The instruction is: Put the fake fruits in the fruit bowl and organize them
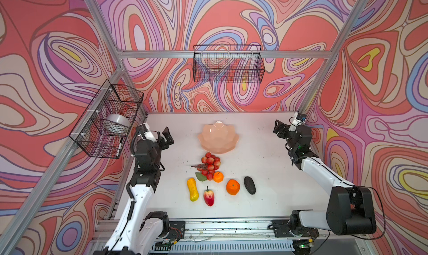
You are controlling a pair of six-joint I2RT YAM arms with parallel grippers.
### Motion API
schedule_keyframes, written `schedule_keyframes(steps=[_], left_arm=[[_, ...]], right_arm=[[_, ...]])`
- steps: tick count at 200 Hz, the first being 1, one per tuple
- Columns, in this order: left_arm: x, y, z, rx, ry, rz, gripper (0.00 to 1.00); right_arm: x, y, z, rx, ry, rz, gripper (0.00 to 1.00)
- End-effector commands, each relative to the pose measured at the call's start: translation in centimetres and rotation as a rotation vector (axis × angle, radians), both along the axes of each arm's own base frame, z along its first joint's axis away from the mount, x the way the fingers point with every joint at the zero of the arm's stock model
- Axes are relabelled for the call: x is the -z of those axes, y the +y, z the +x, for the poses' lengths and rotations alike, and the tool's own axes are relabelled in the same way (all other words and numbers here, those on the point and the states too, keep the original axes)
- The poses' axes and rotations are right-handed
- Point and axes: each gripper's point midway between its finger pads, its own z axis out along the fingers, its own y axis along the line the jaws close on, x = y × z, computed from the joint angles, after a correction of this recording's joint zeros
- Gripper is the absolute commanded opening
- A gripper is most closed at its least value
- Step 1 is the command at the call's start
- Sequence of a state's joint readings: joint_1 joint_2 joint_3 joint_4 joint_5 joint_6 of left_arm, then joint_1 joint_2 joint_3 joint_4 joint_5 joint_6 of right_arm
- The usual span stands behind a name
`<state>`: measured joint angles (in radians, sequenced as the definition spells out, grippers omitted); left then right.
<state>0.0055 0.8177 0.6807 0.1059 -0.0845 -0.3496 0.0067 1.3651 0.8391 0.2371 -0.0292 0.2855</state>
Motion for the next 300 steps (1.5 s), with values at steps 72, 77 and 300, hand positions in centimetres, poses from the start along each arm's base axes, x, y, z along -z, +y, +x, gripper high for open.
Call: schedule_keyframes(steps=[72, 77, 300], left_arm=[[8.2, -0.6, -1.4, -0.011, 0.453, -0.130, 0.92], [8.2, -0.7, -1.4, -0.003, 0.461, -0.131, 0.92], [9.1, -2.5, -1.6, 0.079, 0.487, -0.207, 0.94]], right_arm=[[10.6, 13.2, -13.7, -0.347, 0.703, 0.040, 0.89], [11.0, 13.8, -14.5, -0.365, 0.719, 0.051, 0.89], [10.2, 17.5, -18.6, -0.170, 0.682, 0.018, 0.45]])
